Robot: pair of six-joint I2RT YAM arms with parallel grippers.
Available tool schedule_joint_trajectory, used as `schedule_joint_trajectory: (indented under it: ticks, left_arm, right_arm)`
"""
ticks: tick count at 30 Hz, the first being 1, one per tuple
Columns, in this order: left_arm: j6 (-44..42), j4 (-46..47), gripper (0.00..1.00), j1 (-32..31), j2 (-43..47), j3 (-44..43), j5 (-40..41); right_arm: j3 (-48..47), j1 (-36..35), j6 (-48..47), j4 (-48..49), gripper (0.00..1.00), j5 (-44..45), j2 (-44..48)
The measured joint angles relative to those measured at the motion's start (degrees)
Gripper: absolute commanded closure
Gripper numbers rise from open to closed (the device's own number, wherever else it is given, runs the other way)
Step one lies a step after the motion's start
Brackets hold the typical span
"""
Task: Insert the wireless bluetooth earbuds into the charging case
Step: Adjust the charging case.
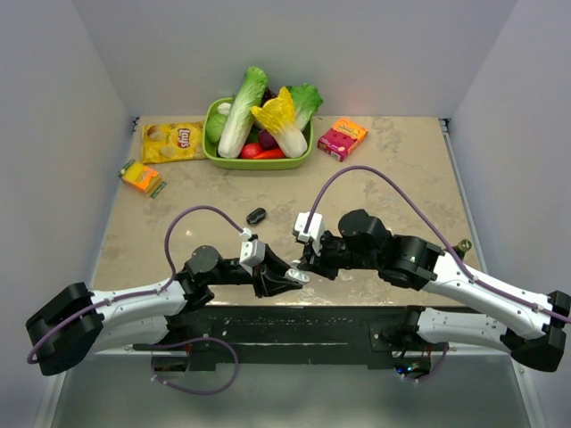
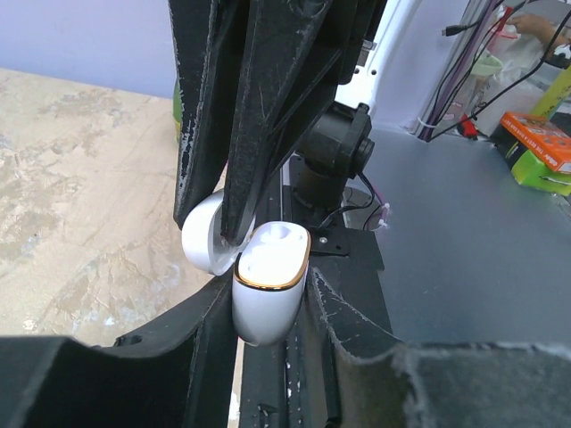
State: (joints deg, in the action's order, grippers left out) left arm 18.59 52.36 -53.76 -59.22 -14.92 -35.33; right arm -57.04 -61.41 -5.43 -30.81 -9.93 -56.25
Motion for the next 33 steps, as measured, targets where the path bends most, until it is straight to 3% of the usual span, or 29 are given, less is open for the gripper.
schedule_joint_trajectory:
  ticks: [5,10,11,14,20,27,33]
  left_arm:
    - [0.1,0.4,0.99,0.0,-0.5,0.0,-0.1]
    - [0.1,0.8,1.0,0.0,-0.8,0.0,-0.1]
    - [0.1,1.1,1.0,0.0,-0.9,0.0,-0.1]
    - [0.2,3.3,1.0,0.0,-1.2,1.0,0.2]
    - [0.9,8.4,1.0,0.0,-1.7,4.9,2.8]
    - [1.1,11.5,1.0,0.0,3.3,9.7,9.4]
    - [-0.3,7.8,1.0,0.0,18.6,12.0,17.3]
  right_arm:
    - [0.0,0.0,-0.1,-0.1,1.0,0.0,0.0]
    - [0.0,0.0,-0.2,-0.2,1.0,-0.1,0.0]
    - [0.0,0.0,-0.2,-0.2,0.8,-0.1,0.0]
    - [0.0,0.0,0.5,0.0,0.5,-0.1,0.0]
    - [0.0,-0.1,4.1,2.3,0.3,1.9,0.2]
    - [-0.6,-0.2,9.1,7.8,0.19,10.0,3.5]
    - [7.2,1.4,16.3,16.8,0.26,22.9,10.3]
